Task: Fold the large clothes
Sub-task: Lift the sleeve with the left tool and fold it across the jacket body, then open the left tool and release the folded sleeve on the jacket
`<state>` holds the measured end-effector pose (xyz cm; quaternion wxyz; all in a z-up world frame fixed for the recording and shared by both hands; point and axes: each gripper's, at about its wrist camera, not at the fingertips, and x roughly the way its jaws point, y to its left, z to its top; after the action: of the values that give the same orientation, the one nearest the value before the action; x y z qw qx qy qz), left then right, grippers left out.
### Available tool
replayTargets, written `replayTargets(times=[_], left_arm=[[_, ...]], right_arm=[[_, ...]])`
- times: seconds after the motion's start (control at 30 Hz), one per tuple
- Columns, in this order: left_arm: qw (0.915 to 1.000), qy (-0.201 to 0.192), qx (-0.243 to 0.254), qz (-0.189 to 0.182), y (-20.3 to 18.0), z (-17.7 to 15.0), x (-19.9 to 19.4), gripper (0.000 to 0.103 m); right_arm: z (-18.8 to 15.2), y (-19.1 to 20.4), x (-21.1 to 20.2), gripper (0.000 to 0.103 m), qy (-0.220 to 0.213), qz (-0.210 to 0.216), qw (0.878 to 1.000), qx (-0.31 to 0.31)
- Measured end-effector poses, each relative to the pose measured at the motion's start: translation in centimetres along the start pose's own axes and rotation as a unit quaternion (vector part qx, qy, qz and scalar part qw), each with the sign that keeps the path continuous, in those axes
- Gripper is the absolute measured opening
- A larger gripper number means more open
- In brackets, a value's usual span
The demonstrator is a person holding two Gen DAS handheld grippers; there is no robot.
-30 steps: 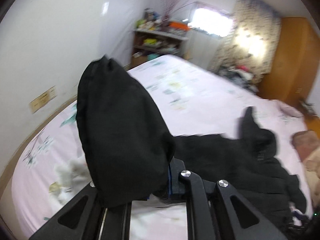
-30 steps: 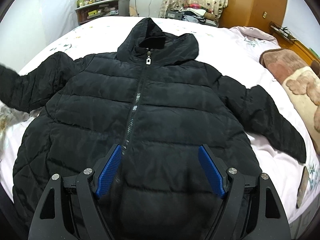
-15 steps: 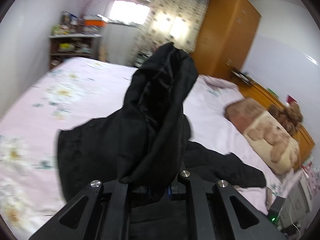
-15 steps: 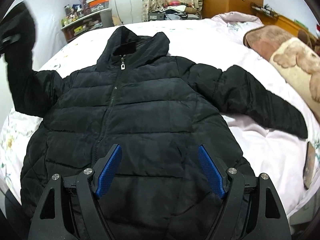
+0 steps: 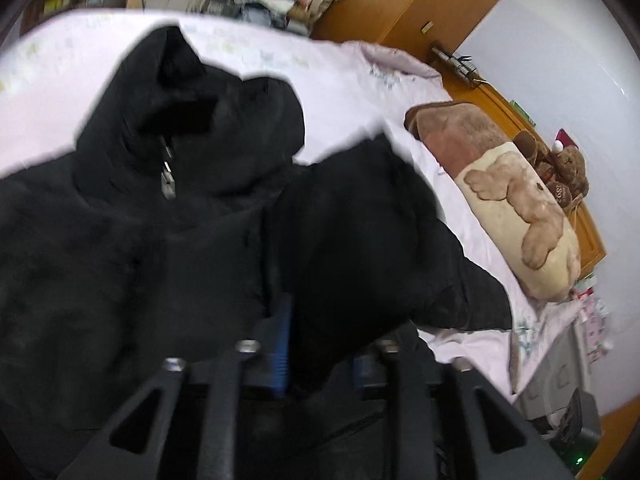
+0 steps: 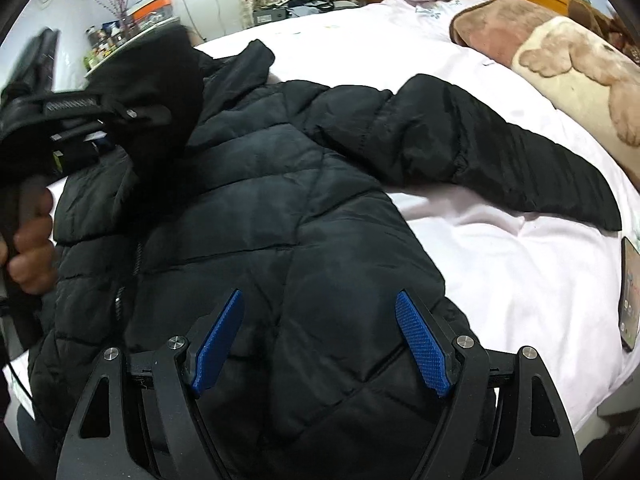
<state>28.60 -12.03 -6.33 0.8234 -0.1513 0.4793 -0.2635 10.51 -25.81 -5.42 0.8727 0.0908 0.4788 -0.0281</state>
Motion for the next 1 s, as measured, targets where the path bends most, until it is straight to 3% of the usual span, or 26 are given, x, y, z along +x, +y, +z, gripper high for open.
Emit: replayTargets(times=[0.13, 0.17, 0.27, 0.33, 0.4, 0.47, 0.53, 0.6, 0.63, 0.77, 1.0], left_arm=[[0.9994, -0.013, -0.006, -0.030, 0.5, -0.3, -2.4, 0.074], [0.9990, -0.022, -0.005, -0.039, 0.8, -0.3, -3.7, 0.079], [0.9969, -0.052, 0.011, -0.058, 1.3, -0.1, -8.1, 0.080], [0.9955, -0.083, 0.031, -0.032, 2.3, -0.1, -10.8, 0.080], [0.9923, -0.112, 0.039, 0.037, 5.2, 0.1, -13.5, 0.080], [0.9874, -0.116, 0.024, 0.105, 9.1, 0.4, -15.0, 0.079], [0.9816, -0.107, 0.000, 0.158, 13.0, 0.2, -15.8, 0.075], [0.9754, -0.098, -0.023, 0.196, 16.5, -0.1, -15.9, 0.066], [0.9740, -0.089, -0.035, 0.205, 17.9, -0.4, -15.7, 0.063], [0.9729, -0.066, -0.063, 0.212, 20.5, -1.7, -12.8, 0.063], [0.9683, -0.069, -0.030, 0.238, 20.2, -2.6, -11.1, 0.064]], right_arm=[[0.7, 0.3, 0.0, 0.078, -0.007, 0.005, 1.000, 0.000], [0.9, 0.5, 0.0, 0.078, -0.010, 0.007, 1.000, -0.001], [2.2, 1.5, 0.0, 0.078, -0.022, 0.015, 1.000, -0.005], [3.3, 2.4, 0.0, 0.078, -0.030, 0.026, 0.999, -0.011], [4.5, 3.5, 0.2, 0.078, -0.039, 0.038, 0.998, -0.021], [5.7, 4.6, 1.0, 0.076, -0.046, 0.041, 0.997, -0.035], [7.2, 5.7, 2.4, 0.057, -0.045, 0.044, 0.997, -0.045], [8.5, 6.7, 4.1, 0.047, -0.041, 0.046, 0.997, -0.054], [9.3, 7.1, 5.5, 0.040, -0.035, 0.044, 0.997, -0.060], [11.2, 7.3, 11.2, 0.038, 0.010, 0.016, 0.998, -0.063], [11.4, 6.5, 14.7, 0.037, 0.027, 0.008, 0.997, -0.068]])
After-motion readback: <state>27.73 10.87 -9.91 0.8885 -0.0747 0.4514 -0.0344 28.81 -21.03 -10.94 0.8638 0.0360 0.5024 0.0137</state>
